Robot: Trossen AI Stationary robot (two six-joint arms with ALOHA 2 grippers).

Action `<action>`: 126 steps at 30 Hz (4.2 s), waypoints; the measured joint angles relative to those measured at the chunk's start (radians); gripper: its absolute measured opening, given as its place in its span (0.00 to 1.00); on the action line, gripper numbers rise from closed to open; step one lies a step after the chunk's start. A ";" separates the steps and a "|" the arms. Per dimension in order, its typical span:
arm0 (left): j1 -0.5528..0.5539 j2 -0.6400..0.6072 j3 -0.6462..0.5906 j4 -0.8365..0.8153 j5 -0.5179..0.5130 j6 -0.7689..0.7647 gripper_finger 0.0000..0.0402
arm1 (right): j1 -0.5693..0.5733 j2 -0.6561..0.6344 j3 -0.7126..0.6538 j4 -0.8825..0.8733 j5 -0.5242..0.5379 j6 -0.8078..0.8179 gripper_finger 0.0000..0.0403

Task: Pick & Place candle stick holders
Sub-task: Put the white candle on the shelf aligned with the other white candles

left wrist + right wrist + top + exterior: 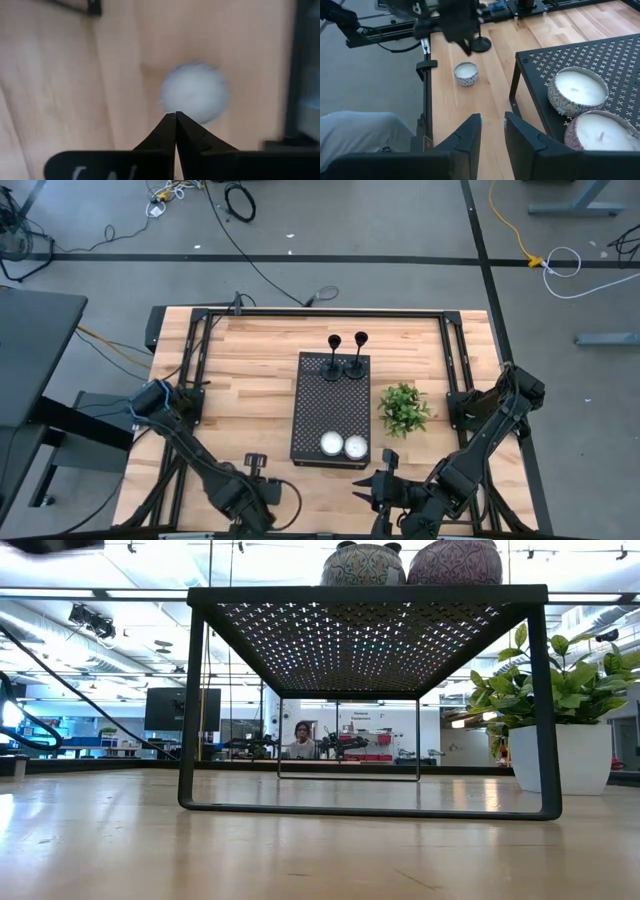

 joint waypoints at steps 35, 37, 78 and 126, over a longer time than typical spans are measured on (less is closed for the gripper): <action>0.038 0.000 -0.130 0.198 0.067 0.017 0.08 | 0.000 0.000 0.000 0.014 0.000 -0.006 0.21; 0.038 0.000 -0.130 0.198 0.060 0.011 0.11 | 0.000 0.000 0.000 0.014 0.000 -0.006 0.21; 0.039 0.038 -0.139 0.226 -0.007 0.015 0.33 | 0.000 0.000 0.000 0.024 0.000 -0.004 0.21; 0.040 0.043 -0.139 0.230 -0.006 0.021 0.01 | 0.000 0.000 0.000 0.028 0.000 -0.005 0.21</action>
